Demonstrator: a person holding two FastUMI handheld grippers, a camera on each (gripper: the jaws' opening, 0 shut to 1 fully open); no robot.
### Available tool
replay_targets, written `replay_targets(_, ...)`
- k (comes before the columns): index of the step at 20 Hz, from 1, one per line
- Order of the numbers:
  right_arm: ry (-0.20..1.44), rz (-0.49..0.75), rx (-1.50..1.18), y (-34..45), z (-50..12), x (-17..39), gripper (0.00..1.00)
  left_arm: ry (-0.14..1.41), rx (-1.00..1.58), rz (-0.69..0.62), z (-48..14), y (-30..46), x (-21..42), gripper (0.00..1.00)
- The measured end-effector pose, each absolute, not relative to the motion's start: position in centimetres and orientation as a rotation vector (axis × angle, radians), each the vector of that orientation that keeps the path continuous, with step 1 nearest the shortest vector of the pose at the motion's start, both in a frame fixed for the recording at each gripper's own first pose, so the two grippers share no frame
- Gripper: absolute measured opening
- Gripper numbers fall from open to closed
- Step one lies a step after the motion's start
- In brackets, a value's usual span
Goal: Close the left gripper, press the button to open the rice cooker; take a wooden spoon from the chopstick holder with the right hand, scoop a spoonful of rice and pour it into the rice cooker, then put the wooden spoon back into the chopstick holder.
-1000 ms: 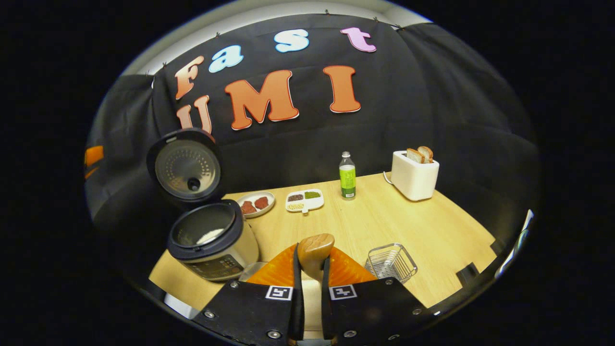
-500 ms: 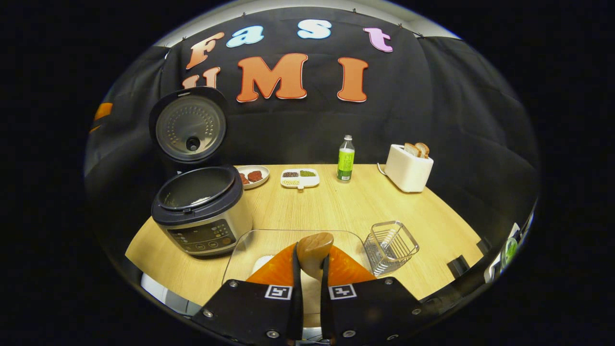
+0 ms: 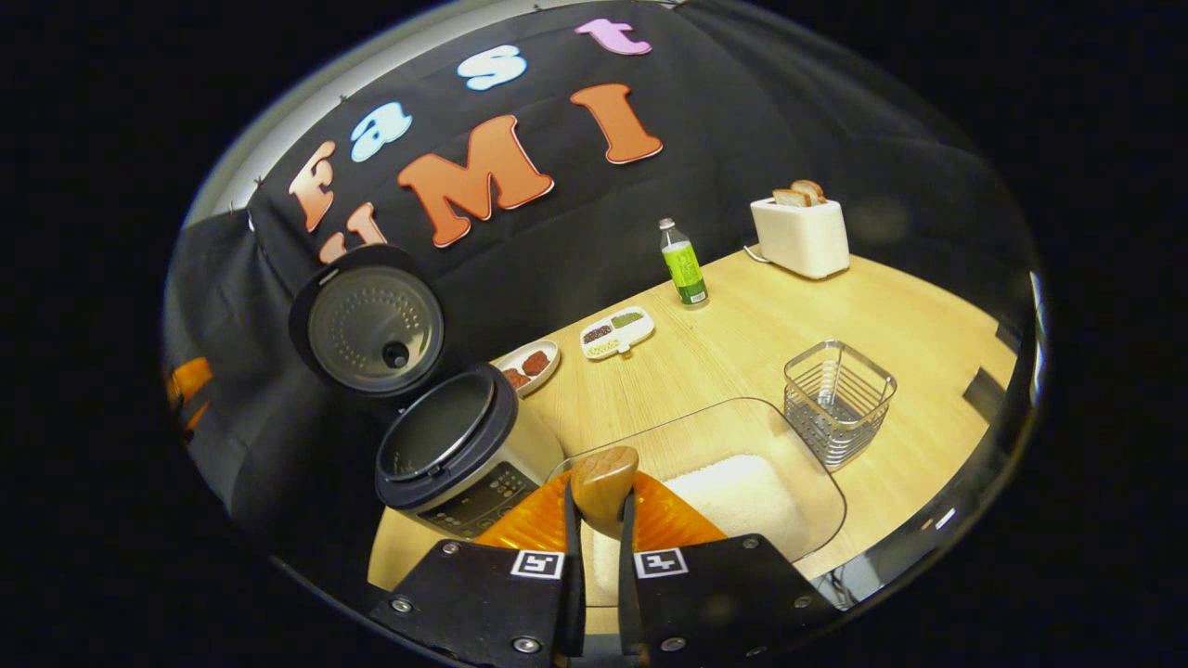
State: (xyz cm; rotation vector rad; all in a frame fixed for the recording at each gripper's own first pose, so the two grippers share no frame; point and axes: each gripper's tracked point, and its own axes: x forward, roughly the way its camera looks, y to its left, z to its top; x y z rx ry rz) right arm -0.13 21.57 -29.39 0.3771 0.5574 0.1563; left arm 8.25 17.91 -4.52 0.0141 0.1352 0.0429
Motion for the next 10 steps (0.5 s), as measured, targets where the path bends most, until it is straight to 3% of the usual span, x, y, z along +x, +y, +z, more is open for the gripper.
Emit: replay_targets(10, 0.600, 0.130, 0.824, 20.2, -30.1, 1.5, 0.13, 0.160, 0.016, 0.038, -5.4, 16.7, 8.7, 0.92)
